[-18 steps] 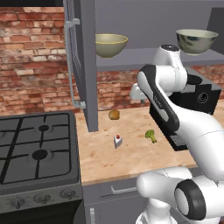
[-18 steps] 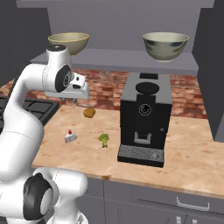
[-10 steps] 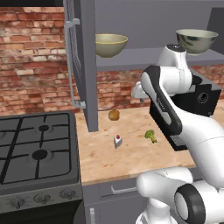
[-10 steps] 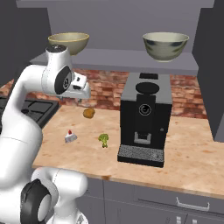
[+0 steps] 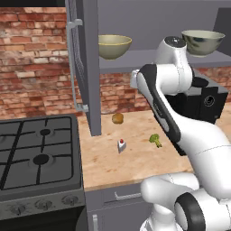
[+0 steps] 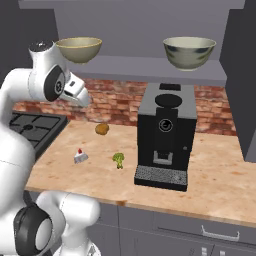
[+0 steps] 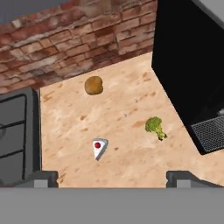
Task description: Pick both bowls and place them on the counter. Then place the cake in one bowl and place the broccoli in the other bowl.
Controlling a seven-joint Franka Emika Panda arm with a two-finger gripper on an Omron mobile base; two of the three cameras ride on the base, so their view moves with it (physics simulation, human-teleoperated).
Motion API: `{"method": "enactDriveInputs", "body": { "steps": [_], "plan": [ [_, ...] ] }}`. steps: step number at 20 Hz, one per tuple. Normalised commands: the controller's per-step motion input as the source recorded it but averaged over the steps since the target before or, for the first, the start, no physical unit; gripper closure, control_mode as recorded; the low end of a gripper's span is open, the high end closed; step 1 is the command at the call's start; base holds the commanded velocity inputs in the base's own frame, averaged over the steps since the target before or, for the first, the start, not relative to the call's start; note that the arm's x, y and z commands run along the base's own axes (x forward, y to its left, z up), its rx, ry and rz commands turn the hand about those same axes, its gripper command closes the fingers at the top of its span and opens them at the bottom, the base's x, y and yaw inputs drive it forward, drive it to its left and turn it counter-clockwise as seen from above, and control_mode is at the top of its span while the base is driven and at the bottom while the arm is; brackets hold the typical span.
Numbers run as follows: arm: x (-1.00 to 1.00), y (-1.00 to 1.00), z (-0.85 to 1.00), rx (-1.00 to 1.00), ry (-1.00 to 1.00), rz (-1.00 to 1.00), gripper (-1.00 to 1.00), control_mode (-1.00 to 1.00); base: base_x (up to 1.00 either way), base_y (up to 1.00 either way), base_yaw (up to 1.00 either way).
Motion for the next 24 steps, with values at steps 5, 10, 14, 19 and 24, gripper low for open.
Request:
{"method": "enactDriveInputs", "body": {
  "steps": [5,10,14,19,24],
  "plan": [
    [0.13,0.12,0.66,0.16,0.00,-0.19,-1.00,-1.00,0.00,0.00,0.00],
    [0.25,0.02,0.66,0.16,0.00,-0.15,-1.00,-1.00,0.00,0.00,0.00],
    [0.32,0.00,0.51,0.17,-0.01,-0.14,-1.00,-1.00,0.00,0.00,0.00],
    [0.41,0.00,0.28,0.19,-0.04,-0.13,-1.00,-1.00,0.00,0.00,0.00],
    [0.52,0.00,0.02,0.22,-0.08,-0.05,-1.00,-1.00,0.00,0.00,0.00]
  ]
}}
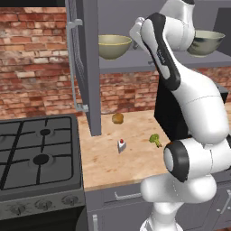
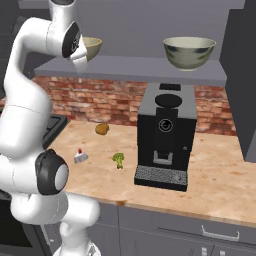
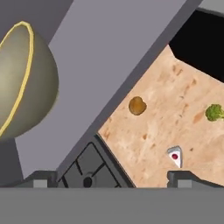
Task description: Pick both bowls and place them on the counter. Then place the cake in one bowl and place the broccoli in the other bowl.
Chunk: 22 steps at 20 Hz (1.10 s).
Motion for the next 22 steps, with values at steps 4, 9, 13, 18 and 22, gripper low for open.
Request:
{"method": "enactDriveInputs", "body": {
  "steps": [4,9,13,18,22],
  "plan": [
    [0.59,0.01,0.00,0.20,-0.09,0.00,-1.00,-1.00,0.00,0.00,0.00],
    [0.29,0.04,0.00,0.19,-0.25,0.00,-1.00,-1.00,0.00,0.00,0.00],
    [0.24,0.12,0.00,0.09,-0.09,0.00,-1.00,-1.00,0.00,0.00,0.00],
    [0.34,0.13,-0.06,0.00,0.00,0.00,-1.00,-1.00,0.00,0.00,0.00],
    [0.31,0.09,0.00,0.00,0.03,0.00,-1.00,-1.00,0.00,0.00,0.00]
  ]
}}
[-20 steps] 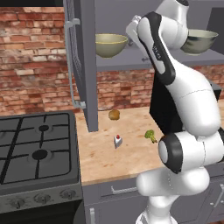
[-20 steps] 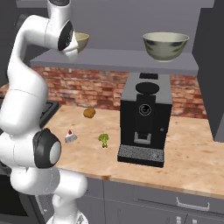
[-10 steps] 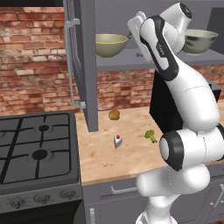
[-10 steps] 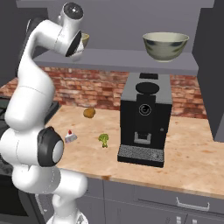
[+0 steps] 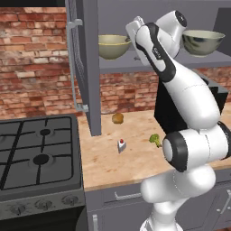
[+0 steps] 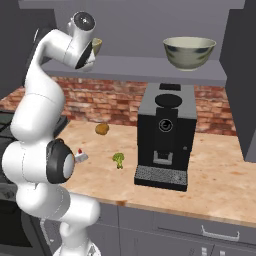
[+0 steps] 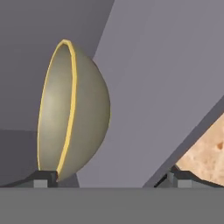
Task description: Pick both bowls and place them on the counter. Then place the cake in one bowl and place the broccoli in the other bowl.
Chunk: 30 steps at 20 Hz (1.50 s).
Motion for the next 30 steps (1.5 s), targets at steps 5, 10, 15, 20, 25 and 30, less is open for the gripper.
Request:
{"method": "enactDriveInputs", "body": {
  "steps": [5,10,15,20,25,30],
  "plan": [
    [0.35,0.08,0.00,0.00,0.02,0.00,-1.00,-1.00,0.00,0.00,0.00],
    [0.35,0.00,0.00,0.00,0.04,0.00,-1.00,-1.00,0.00,0.00,0.00],
    [0.32,0.01,0.00,0.00,0.06,0.00,-1.00,-1.00,0.00,0.00,0.00],
    [0.27,0.05,0.00,0.00,0.06,0.00,-1.00,-1.00,0.00,0.00,0.00],
    [0.05,0.16,-0.06,0.00,0.04,0.00,-1.00,-1.00,0.00,0.00,0.00],
    [0.00,0.22,-0.16,-0.02,0.02,0.00,1.00,-1.00,0.00,0.00,0.00]
  ]
}}
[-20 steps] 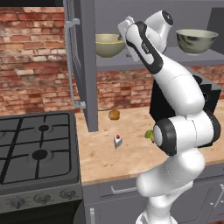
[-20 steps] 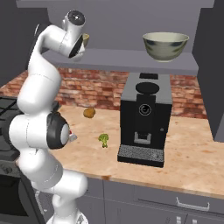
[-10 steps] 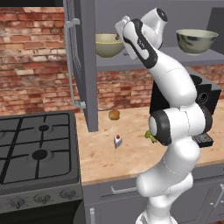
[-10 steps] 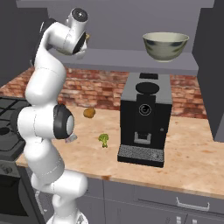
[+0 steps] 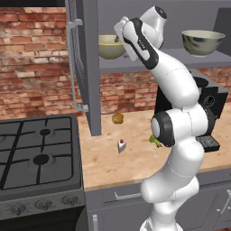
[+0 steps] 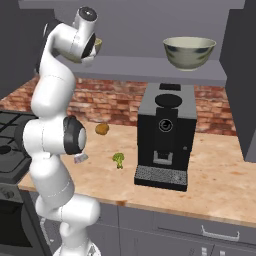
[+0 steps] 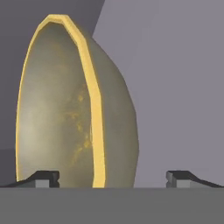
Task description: Pick both bowls and place them on the counter. Then place the cake in one bowl and place the broccoli in the other bowl.
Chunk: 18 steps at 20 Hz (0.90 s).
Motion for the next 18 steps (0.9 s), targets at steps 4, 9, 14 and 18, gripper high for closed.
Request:
{"method": "enactDriveInputs", "body": {
  "steps": [4,9,14,18],
  "plan": [
    [0.00,0.10,-0.19,0.00,0.00,0.00,1.00,-1.00,0.00,0.00,0.00],
    [-0.10,0.00,-0.22,0.03,-0.02,0.00,1.00,-1.00,0.00,0.00,0.00],
    [-0.56,-0.08,-0.06,0.03,-0.12,-0.01,1.00,-1.00,0.00,0.00,0.00],
    [-0.86,-0.32,0.00,0.02,-0.14,-0.08,1.00,-1.00,0.00,0.00,0.00]
  ]
}}
